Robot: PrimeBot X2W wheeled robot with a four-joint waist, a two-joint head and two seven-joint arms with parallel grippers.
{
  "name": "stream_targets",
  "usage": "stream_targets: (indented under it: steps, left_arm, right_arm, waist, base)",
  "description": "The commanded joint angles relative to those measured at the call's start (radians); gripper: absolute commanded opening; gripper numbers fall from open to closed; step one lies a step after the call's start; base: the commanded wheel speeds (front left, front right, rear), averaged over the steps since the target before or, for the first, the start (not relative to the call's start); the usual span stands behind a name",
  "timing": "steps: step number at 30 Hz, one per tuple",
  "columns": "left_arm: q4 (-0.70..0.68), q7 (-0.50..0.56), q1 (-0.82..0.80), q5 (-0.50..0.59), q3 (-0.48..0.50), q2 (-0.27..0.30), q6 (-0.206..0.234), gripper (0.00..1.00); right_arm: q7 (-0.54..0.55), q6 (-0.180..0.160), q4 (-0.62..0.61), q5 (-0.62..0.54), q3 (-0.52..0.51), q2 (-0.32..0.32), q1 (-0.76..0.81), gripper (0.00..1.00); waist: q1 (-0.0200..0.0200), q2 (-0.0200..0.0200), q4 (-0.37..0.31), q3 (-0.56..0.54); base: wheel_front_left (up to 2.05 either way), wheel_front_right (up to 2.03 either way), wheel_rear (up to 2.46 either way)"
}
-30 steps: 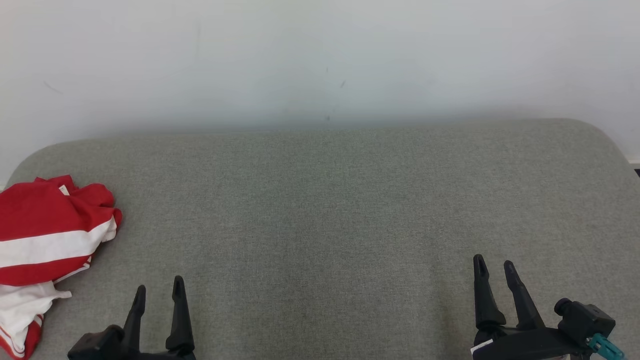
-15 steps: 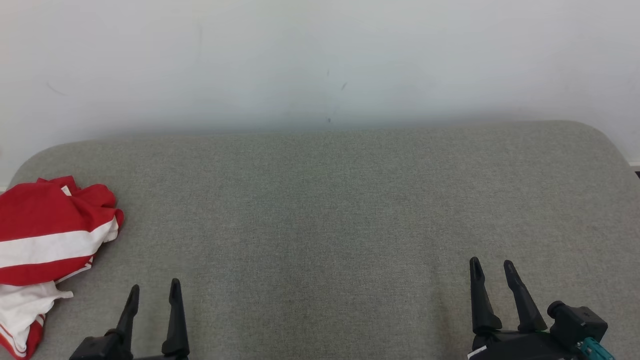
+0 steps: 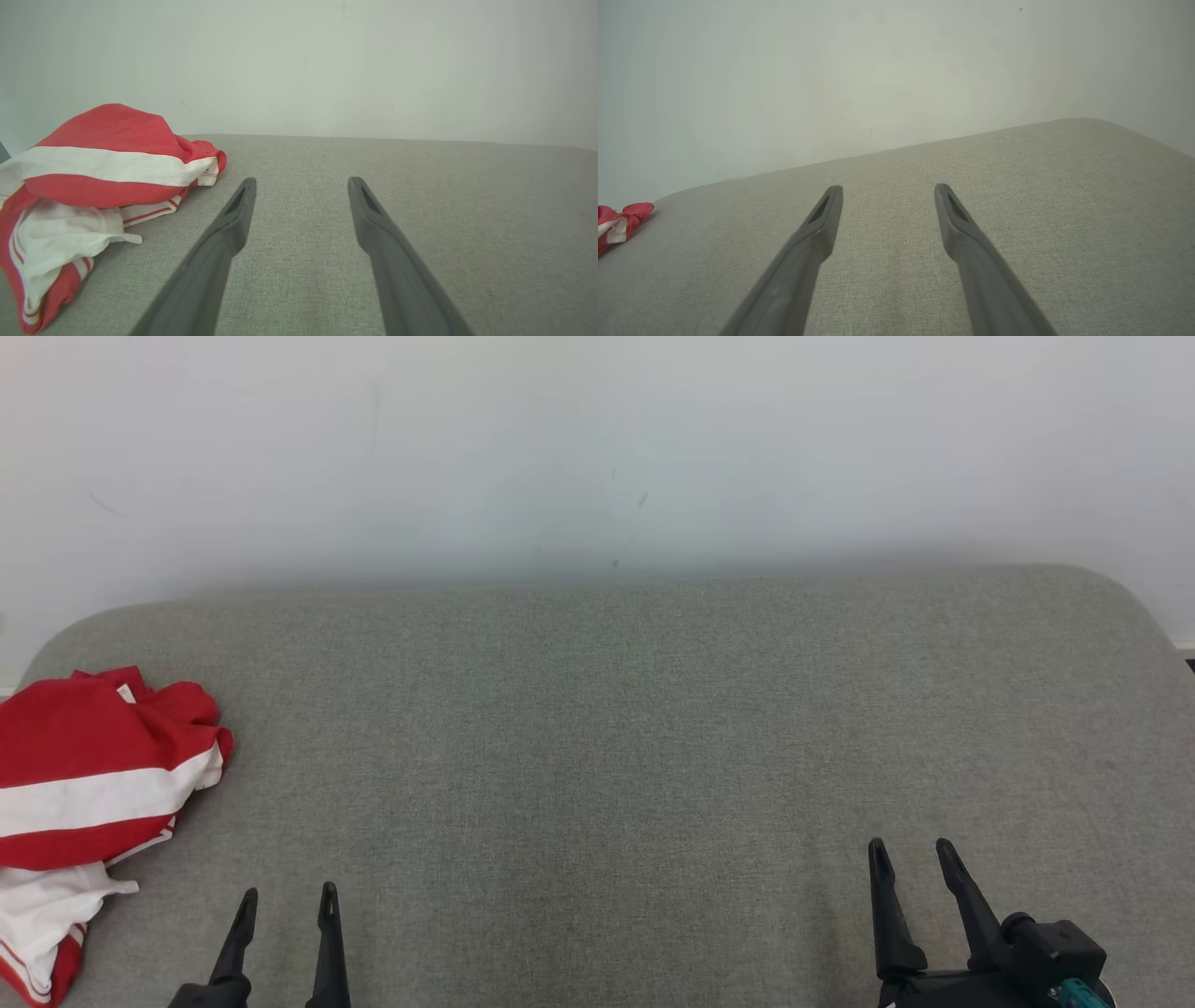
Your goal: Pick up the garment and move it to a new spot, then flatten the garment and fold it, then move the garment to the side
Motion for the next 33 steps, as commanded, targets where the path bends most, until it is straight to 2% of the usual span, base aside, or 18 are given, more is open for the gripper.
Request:
stream_targets:
  steps: [1, 16, 22, 30, 33]
  left_arm:
    - [0.003, -0.011, 0.002, 0.026, -0.003, 0.005, 0.001, 1.0]
    - [0.023, -0.037, 0.02, 0.098, -0.009, 0.002, -0.019, 1.0]
    - [0.037, -0.037, 0.018, 0.071, -0.002, -0.002, -0.025, 1.0]
    - [0.039, -0.013, 0.005, 0.081, -0.009, -0.006, 0.007, 1.0]
    - [0.021, -0.017, 0.0, 0.072, -0.014, -0.008, 0.004, 1.0]
  right_arm:
    - [-0.01, 0.003, 0.002, -0.025, 0.0, 0.0, -0.001, 1.0]
    - [-0.037, 0.004, 0.069, -0.14, 0.003, 0.0, -0.014, 1.0]
    - [-0.035, 0.003, 0.086, -0.128, 0.007, 0.0, -0.017, 1.0]
    - [-0.035, 0.003, 0.088, -0.114, 0.001, 0.0, -0.019, 1.0]
    - [-0.035, 0.003, 0.078, -0.103, -0.002, 0.0, -0.021, 1.0]
  waist:
    - [0.0, 0.0, 0.0, -0.002]
    - [0.0, 0.0, 0.001, -0.016]
    - [0.0, 0.0, 0.002, -0.02]
    - [0.0, 0.0, -0.002, -0.024]
    - [0.0, 0.0, -0.003, -0.023]
  base:
    - [0.0, 0.0, 0.0]
    - [0.0, 0.0, 0.0]
    - [0.0, 0.0, 0.0]
    - [0.0, 0.0, 0.0]
    - [0.0, 0.0, 0.0]
